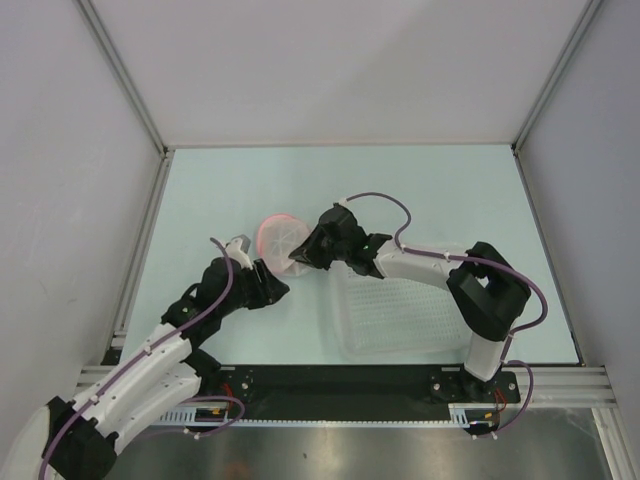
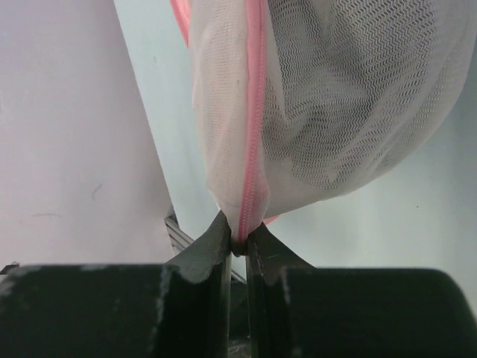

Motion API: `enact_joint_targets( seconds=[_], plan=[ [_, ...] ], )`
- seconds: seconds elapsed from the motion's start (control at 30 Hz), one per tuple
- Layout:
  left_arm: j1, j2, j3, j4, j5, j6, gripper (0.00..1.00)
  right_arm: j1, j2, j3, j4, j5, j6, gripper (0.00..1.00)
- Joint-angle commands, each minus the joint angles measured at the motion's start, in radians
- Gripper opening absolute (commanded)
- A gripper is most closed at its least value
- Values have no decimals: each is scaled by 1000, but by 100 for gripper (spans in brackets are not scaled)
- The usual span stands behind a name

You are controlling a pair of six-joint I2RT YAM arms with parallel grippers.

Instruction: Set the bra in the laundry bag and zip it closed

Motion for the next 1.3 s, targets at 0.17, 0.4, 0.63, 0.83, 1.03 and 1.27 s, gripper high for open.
enact_joint_targets(
  seconds=[0.17, 0.4, 0.63, 0.83, 1.03, 1.27],
  plan=[
    [-9, 141, 8, 195, -116, 29, 50, -16, 7, 42, 12, -41, 133, 3],
    [-9, 214, -17, 379, -133, 32, 31, -18, 2, 41, 11, -44, 176, 3],
    [-13, 287, 4, 401, -189, 36, 36, -19, -1, 36, 27, -55, 212, 3],
    [-18, 286, 21, 413, -234, 51, 41, -19, -7, 27, 37, -58, 222, 2],
    [-22, 303, 24, 444, -303, 59, 37, -19, -9, 13, 50, -63, 244, 0],
    [-24, 278, 9, 511, -348, 73, 36, -16, -12, 15, 45, -64, 239, 0]
  ],
)
